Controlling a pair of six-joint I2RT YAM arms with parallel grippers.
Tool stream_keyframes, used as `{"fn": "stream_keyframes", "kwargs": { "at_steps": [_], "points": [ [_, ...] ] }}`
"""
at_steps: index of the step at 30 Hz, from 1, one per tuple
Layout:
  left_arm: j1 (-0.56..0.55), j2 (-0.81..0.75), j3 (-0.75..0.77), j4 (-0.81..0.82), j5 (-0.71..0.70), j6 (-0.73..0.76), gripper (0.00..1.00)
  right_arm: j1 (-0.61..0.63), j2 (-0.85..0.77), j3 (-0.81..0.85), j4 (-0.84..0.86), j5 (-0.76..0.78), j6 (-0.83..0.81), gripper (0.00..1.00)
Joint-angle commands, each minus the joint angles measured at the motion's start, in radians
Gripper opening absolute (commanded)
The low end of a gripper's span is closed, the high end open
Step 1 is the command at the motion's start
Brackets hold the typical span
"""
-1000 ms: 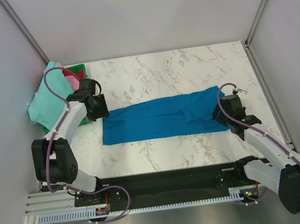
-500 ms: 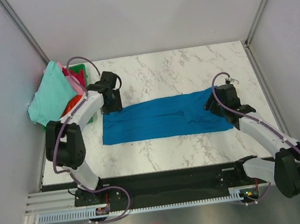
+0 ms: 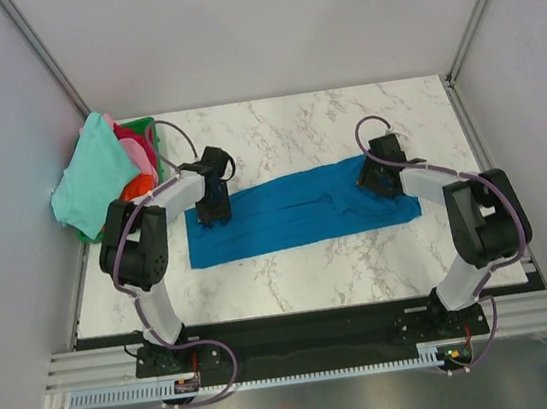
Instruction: Fold and stack the t-shirts
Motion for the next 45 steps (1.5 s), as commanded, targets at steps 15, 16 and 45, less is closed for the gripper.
{"fn": "stream_keyframes", "kwargs": {
  "at_steps": [15,16,45],
  "points": [
    [-0.305,-0.256,-0.47,0.393,0.507,-0.393,0.49,0.028,0.941,1.267,-0.185,-0.309,0.02,0.64],
    [-0.332,-0.269,-0.474,0.406,0.524,-0.442,0.51,0.037,0.994,1.344,-0.188,-0.337,0.009,0.64],
    [-0.687,-0.462,-0.434,0.103,-0.218,-0.551,0.75,0.071,0.654,1.266,0.027,-0.399,-0.315,0.91]
  ]
}}
